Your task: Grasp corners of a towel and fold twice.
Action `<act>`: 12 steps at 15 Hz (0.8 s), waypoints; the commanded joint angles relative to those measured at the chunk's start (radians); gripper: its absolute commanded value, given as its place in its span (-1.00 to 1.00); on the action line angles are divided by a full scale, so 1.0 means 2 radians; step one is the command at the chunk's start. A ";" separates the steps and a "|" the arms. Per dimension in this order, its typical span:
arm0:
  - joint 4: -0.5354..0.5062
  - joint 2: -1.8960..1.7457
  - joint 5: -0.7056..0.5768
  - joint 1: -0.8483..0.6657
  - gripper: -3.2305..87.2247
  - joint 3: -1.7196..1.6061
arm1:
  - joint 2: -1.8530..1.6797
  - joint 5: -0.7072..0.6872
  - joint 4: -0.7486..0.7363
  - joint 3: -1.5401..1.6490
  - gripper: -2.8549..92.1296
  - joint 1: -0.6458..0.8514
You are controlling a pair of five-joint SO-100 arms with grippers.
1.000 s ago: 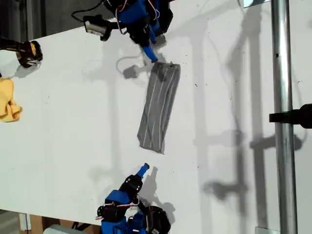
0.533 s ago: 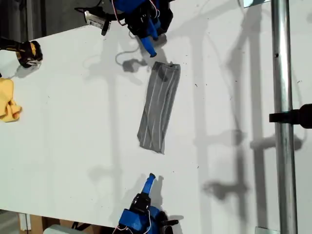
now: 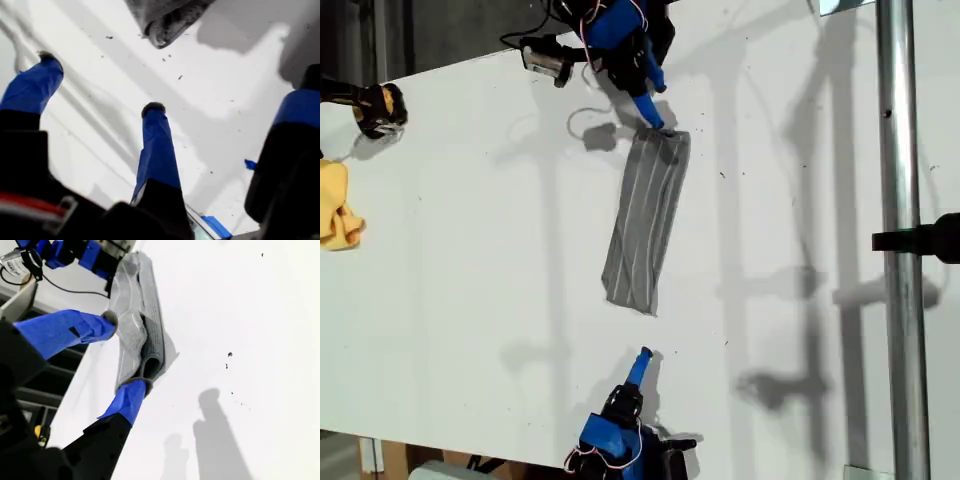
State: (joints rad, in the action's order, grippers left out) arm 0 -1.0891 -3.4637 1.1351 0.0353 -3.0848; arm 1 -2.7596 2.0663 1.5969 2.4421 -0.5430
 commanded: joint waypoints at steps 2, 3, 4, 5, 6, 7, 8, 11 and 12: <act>0.002 -0.003 0.005 0.002 -0.49 0.004 | 0.119 0.072 -0.021 0.001 -0.12 -0.021; -0.003 -0.003 0.005 -0.002 -0.49 0.006 | 0.140 0.072 -0.040 0.012 -0.08 -0.010; -0.006 -0.003 0.004 -0.002 -0.49 0.008 | 0.150 0.067 -0.054 0.024 -0.06 0.007; -0.007 -0.003 0.005 -0.002 -0.49 0.008 | 0.164 0.059 -0.061 0.031 -0.05 0.025; -0.007 -0.003 0.005 -0.001 -0.49 0.008 | 0.193 0.032 -0.076 0.032 -0.03 0.052; -0.007 -0.003 0.006 0.000 -0.49 0.009 | 0.229 0.005 -0.092 0.025 -0.03 0.081; -0.006 -0.003 0.007 0.002 -0.49 0.010 | 0.272 -0.026 -0.107 0.012 -0.03 0.110; -0.009 -0.003 0.012 0.006 -0.50 0.016 | 0.386 -0.098 -0.170 -0.025 -0.02 0.170; -0.010 -0.003 0.015 0.009 -0.50 0.016 | 0.410 -0.110 -0.197 -0.029 -0.04 0.178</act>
State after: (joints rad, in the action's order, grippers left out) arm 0 -1.1014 -3.4637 1.1520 0.0414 -3.0864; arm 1 -1.9819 1.8791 1.2579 2.4360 -0.2178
